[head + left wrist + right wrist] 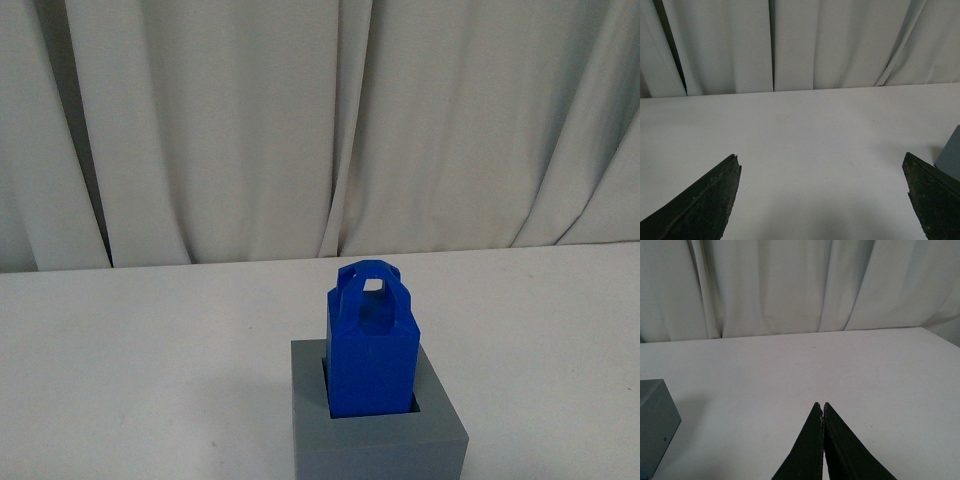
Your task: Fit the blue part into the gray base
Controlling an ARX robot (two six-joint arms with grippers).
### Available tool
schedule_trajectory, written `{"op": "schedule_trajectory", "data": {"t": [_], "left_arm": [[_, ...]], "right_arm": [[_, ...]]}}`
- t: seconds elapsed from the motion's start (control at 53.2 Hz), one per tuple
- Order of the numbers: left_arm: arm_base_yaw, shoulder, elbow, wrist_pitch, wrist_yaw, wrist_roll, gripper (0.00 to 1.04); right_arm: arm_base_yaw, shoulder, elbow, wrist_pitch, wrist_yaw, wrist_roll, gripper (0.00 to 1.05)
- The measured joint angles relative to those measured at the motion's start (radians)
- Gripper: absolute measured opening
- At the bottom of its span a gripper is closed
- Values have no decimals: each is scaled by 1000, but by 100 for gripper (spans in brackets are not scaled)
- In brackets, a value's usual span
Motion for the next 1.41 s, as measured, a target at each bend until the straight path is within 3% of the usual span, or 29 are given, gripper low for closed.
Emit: {"op": "schedule_trajectory", "data": {"t": [0.507,0.638,0.901,1.296,1.408], "left_arm": [[0,0,0,0,0,0,99],[0,0,0,0,0,0,99],[0,0,0,0,0,0,99],[0,0,0,0,0,0,99],[0,0,0,0,0,0,99]], "right_arm": [[0,-139,-33,-96,0,1,2],[0,-275,-32,-264,0,1,2],[0,-311,-32,-275,-1,0,3],[0,-311,-32,-275,0,1,63],[0,-311,-32,-275,-1,1,88]]}}
